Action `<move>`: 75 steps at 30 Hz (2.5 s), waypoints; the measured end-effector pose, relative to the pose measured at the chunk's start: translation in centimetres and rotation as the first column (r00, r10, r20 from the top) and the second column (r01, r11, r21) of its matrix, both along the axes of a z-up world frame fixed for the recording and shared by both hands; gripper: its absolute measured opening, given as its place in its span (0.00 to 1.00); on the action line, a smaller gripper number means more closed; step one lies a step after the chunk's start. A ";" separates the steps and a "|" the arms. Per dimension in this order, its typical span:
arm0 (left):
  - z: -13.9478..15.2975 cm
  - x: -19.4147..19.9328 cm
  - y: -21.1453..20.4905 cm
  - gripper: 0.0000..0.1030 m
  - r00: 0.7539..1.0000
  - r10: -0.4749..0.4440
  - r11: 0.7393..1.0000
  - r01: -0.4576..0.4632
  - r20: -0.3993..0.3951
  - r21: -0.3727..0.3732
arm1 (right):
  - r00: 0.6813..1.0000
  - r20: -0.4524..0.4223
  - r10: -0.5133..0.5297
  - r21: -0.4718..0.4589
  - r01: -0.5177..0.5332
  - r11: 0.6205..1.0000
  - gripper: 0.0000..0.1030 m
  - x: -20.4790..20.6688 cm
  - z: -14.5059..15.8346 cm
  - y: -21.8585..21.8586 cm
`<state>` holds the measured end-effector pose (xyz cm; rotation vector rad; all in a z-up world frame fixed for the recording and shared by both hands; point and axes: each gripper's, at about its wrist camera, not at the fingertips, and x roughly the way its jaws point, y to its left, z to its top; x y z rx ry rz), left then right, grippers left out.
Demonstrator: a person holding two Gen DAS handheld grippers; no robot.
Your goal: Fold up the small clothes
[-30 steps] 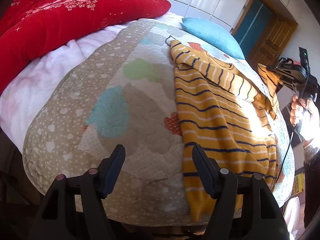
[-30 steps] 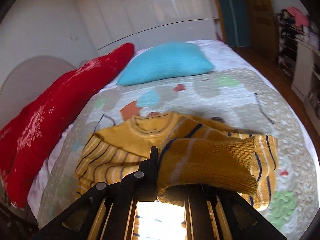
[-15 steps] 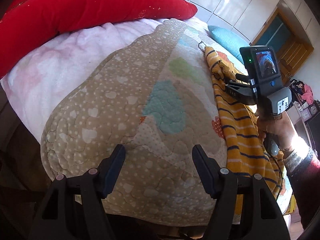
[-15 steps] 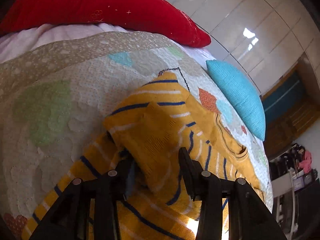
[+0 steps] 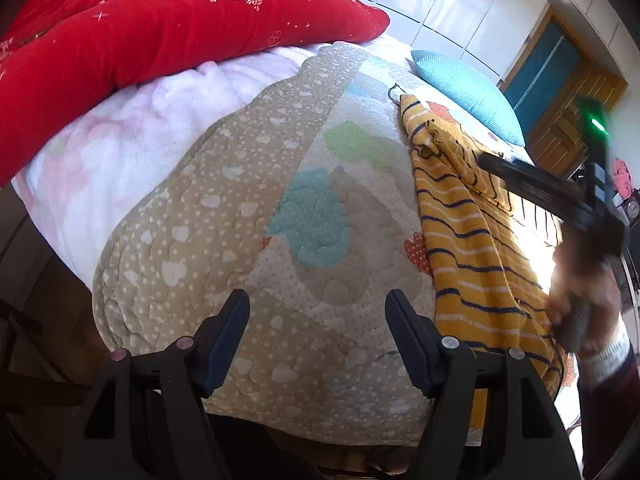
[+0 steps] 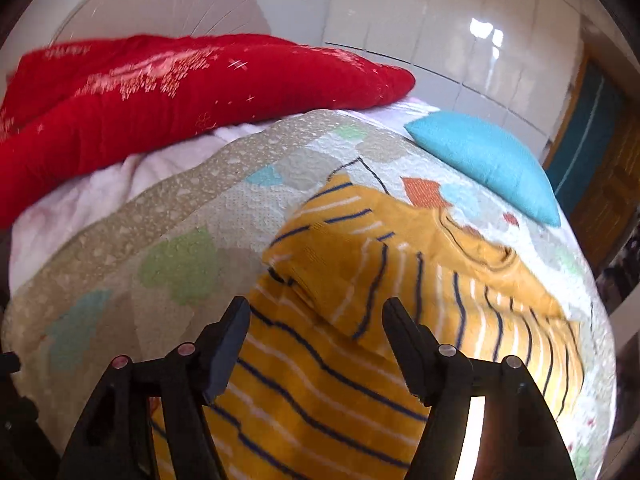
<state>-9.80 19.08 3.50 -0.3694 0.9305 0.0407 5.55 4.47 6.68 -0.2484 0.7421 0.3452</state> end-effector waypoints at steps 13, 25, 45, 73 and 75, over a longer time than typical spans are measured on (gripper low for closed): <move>-0.5 5.4 -6.3 0.73 0.992 -0.122 0.990 0.119 -0.040 -0.080 | 0.848 -0.134 -0.512 0.165 0.529 0.833 0.81 -9.4 0.0 -28.0; -2.4 3.6 -11.5 0.72 0.970 -0.241 0.970 0.241 -0.029 0.026 | 0.847 -0.289 -0.446 0.329 0.525 0.785 0.80 -16.4 -7.2 -26.0; -1.4 -2.2 -7.4 0.11 0.983 -0.148 0.988 0.151 -0.107 0.029 | 0.748 -0.438 -0.499 0.307 0.646 0.699 0.02 -24.5 -8.4 -29.7; 6.9 -4.3 -8.8 0.85 0.976 -0.147 0.928 0.080 0.162 0.364 | 0.789 -0.174 -0.590 0.369 0.607 0.704 0.98 -22.2 -0.3 -27.0; 7.0 -4.3 -9.1 0.85 0.975 -0.150 0.923 0.080 0.162 0.375 | 0.777 -0.153 -0.610 0.371 0.618 0.694 0.98 -22.8 -0.3 -27.2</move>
